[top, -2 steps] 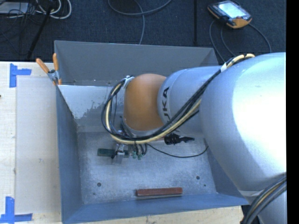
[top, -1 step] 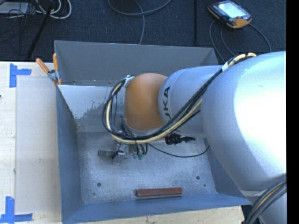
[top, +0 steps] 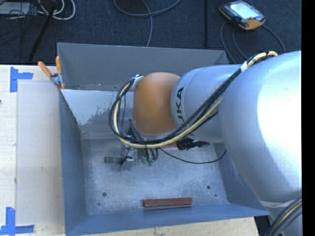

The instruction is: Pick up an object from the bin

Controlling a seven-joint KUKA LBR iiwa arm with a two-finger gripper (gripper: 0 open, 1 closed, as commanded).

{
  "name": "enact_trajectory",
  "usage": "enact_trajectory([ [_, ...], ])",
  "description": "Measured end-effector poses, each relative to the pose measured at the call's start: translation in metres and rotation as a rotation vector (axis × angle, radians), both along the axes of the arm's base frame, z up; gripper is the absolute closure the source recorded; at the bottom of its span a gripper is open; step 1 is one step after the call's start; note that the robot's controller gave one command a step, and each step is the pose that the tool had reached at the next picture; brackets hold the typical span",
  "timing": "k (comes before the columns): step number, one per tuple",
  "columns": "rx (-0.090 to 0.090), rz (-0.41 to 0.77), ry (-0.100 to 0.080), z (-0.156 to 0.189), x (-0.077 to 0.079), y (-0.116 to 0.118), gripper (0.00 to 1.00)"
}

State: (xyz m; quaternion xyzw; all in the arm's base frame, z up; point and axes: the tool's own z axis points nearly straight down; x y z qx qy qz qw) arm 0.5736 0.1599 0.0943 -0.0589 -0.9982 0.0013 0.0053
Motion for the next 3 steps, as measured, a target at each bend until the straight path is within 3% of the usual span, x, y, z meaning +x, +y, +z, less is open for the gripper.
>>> enact_trajectory([
  [3, 0.003, 0.001, -0.013, 0.046, 0.003, 0.001, 1.0],
])
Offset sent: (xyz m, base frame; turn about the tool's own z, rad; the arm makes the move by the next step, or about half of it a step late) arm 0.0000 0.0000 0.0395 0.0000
